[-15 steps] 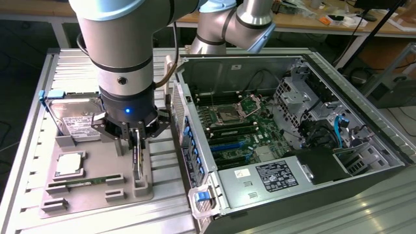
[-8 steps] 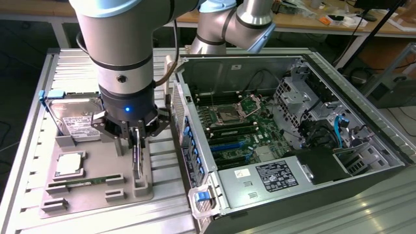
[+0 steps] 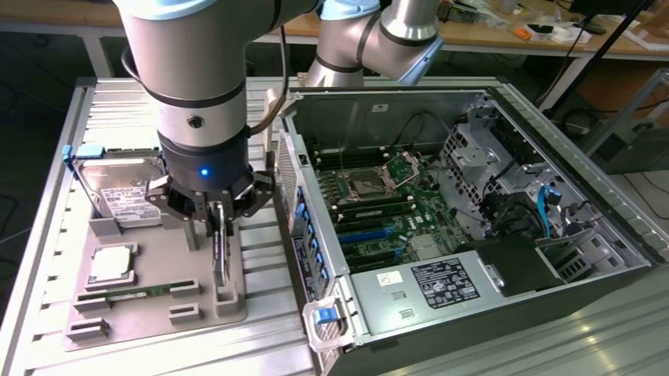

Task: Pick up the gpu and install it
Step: 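Pick up the gpu and move the gpu toward the slot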

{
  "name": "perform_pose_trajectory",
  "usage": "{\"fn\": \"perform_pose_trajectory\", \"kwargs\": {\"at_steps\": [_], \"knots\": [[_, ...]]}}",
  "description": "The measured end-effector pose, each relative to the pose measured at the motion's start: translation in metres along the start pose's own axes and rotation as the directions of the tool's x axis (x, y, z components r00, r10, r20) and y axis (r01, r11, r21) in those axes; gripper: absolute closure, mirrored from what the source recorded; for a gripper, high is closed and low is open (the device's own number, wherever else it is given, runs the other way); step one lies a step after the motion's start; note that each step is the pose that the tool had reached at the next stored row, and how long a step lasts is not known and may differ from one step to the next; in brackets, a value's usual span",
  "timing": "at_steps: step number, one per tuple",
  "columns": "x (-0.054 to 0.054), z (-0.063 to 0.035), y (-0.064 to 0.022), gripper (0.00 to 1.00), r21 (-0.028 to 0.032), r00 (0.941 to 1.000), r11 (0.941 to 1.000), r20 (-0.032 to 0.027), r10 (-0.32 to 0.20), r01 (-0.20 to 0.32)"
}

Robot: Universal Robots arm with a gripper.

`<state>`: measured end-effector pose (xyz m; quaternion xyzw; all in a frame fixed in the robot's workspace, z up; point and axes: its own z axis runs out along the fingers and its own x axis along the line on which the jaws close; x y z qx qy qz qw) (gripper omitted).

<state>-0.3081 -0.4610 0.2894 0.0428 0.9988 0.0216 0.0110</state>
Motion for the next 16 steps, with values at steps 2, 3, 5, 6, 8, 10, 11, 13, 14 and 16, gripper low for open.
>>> {"fn": "perform_pose_trajectory", "kwargs": {"at_steps": [2, 3, 5, 6, 8, 10, 11, 13, 14, 16], "knots": [[0.0, -0.0009, 0.0, 0.73, 0.0001, 1.0, 1.0, -0.0001, 0.0, 0.0], [0.0, -0.0013, 0.0001, 0.73, 0.0001, 1.0, 1.0, -0.0001, 0.0, 0.0], [0.0, -0.0019, 0.0001, 0.73, 0.0, 1.0, 1.0, 0.0001, 0.0, 0.0], [0.0, -0.0023, 0.0001, 0.73, 0.0, 1.0, 1.0, 0.0, 0.0, 0.0], [0.0, -0.003, 0.0001, 0.73, 0.0001, 1.0, 1.0, 0.0, 0.0, 0.0], [-0.0001, -0.0037, 0.0002, 0.73, 0.0001, 1.0, 1.0, -0.0001, 0.0, 0.0], [-0.0001, -0.0041, 0.0002, 0.73, 0.0001, 1.0, 1.0, -0.0001, 0.0, 0.0], [-0.0001, -0.0046, 0.0002, 0.73, 0.0001, 1.0, 1.0, 0.0, 0.0, 0.0], [-0.0001, -0.0049, 0.0002, 0.73, 0.0001, 1.0, 1.0, -0.0001, 0.0, 0.0], [-0.0001, -0.0054, 0.0002, 0.73, 0.0001, 1.0, 1.0, 0.0, 0.0, 0.0]]}}
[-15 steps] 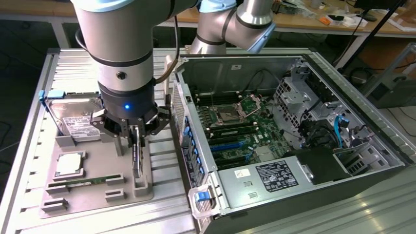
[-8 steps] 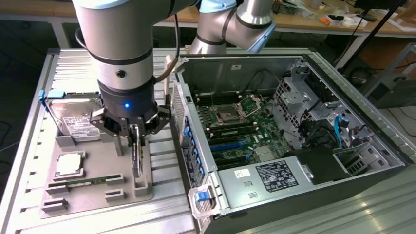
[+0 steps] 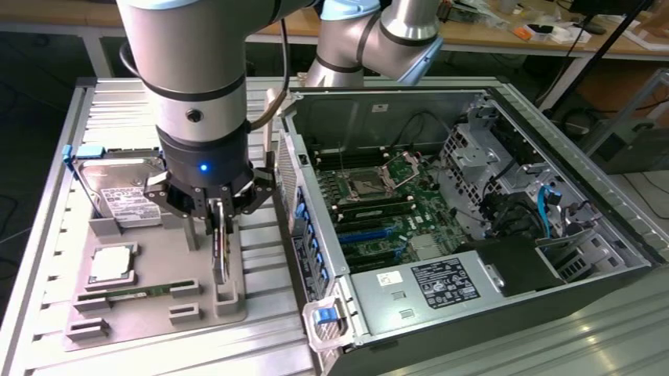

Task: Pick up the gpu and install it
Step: 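Pick up the gpu and move the gpu toward the slot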

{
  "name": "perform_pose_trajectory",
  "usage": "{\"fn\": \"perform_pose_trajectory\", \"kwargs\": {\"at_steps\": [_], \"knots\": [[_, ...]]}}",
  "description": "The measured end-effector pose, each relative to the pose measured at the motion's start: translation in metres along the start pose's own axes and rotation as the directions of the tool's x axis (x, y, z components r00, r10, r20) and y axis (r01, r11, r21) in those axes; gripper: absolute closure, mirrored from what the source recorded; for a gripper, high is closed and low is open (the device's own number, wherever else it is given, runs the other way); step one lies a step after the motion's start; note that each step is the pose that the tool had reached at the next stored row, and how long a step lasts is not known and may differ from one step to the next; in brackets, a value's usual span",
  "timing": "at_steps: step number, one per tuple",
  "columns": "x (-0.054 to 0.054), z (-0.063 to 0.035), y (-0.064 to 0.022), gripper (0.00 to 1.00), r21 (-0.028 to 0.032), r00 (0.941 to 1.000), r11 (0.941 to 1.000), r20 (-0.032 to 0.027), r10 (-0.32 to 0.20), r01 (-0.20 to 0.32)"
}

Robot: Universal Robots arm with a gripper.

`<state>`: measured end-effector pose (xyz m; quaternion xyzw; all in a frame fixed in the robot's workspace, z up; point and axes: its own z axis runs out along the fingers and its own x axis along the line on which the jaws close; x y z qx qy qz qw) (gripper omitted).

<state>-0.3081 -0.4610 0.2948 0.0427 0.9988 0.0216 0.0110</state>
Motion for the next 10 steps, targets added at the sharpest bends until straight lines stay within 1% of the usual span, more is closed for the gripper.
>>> {"fn": "perform_pose_trajectory", "kwargs": {"at_steps": [10], "knots": [[0.0, -0.0028, 0.0001, 0.73, 0.0001, 1.0, 1.0, -0.0001, 0.0, 0.0]]}}
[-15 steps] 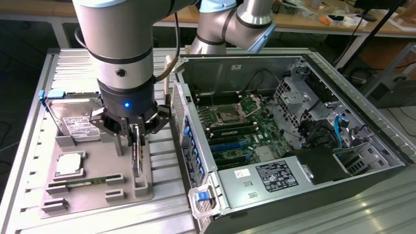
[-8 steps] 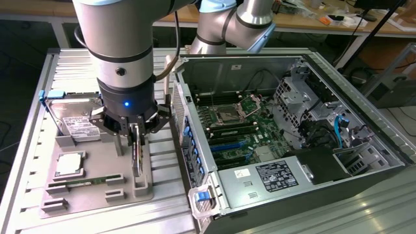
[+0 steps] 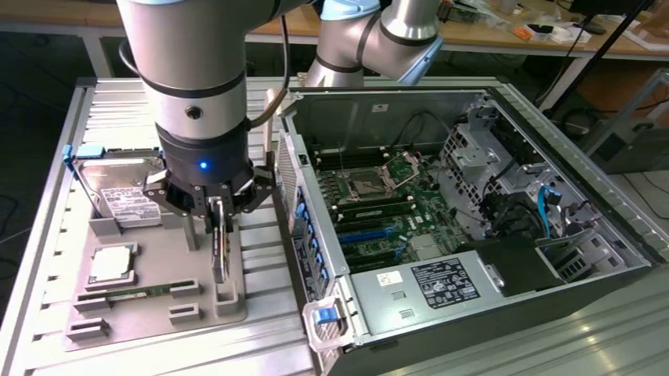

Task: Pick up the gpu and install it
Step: 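Pick up the gpu and move the gpu toward the slot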

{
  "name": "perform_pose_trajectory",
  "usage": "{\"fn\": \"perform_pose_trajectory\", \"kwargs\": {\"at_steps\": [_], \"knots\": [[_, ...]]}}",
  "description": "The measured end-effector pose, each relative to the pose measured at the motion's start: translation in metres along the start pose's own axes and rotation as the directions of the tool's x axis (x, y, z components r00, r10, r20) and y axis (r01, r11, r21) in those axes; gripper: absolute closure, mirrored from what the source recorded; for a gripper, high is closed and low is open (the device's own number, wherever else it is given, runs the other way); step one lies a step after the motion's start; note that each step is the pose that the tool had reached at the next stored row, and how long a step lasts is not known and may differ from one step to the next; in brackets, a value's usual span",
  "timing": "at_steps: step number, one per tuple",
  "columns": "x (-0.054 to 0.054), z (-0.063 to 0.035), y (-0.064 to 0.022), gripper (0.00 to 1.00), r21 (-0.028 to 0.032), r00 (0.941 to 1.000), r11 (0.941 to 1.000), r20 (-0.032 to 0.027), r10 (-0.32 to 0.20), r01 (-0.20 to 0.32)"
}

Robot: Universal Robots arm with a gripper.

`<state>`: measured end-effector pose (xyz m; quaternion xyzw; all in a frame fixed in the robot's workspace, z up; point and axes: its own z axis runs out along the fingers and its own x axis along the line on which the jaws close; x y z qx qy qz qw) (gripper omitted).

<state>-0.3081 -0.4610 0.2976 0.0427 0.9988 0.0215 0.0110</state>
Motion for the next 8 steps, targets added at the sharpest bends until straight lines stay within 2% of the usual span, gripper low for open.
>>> {"fn": "perform_pose_trajectory", "kwargs": {"at_steps": [8], "knots": [[-0.0001, -0.002, 0.0001, 0.73, 0.0, 1.0, 1.0, 0.0, 0.0, 0.0]]}}
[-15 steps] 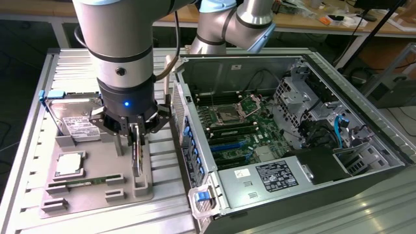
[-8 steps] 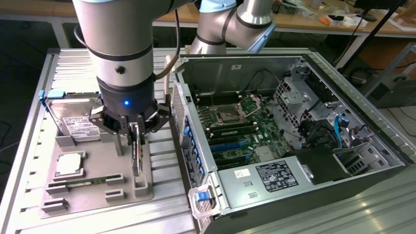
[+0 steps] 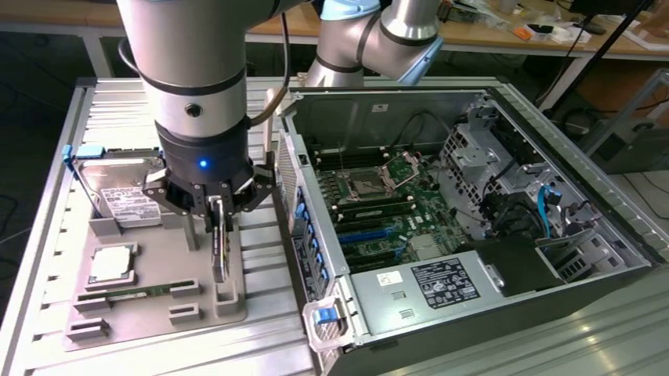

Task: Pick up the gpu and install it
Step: 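Pick up the gpu and move the gpu toward the slot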

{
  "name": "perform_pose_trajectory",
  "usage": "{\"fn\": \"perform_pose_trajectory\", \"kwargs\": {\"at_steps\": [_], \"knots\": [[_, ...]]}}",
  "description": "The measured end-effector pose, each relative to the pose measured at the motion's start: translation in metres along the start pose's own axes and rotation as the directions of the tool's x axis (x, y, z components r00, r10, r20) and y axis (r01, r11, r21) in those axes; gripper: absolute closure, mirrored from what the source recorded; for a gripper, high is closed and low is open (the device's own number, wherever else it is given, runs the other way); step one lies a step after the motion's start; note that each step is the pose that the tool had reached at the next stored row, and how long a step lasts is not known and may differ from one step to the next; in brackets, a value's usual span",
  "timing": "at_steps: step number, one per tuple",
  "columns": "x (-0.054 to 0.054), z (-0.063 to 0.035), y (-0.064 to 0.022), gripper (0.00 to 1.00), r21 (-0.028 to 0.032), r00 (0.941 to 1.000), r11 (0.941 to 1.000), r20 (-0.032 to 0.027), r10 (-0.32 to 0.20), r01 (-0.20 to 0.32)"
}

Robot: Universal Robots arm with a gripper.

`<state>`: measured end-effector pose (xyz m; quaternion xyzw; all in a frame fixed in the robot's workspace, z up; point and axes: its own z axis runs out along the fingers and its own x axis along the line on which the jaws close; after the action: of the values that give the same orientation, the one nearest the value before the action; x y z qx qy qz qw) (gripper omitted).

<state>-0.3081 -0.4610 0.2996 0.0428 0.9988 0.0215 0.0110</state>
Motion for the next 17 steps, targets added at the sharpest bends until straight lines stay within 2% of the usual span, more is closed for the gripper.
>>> {"fn": "perform_pose_trajectory", "kwargs": {"at_steps": [17], "knots": [[-0.0001, -0.0065, 0.0003, 0.73, -0.0002, 1.0, 1.0, 0.0002, 0.0, 0.0]]}}
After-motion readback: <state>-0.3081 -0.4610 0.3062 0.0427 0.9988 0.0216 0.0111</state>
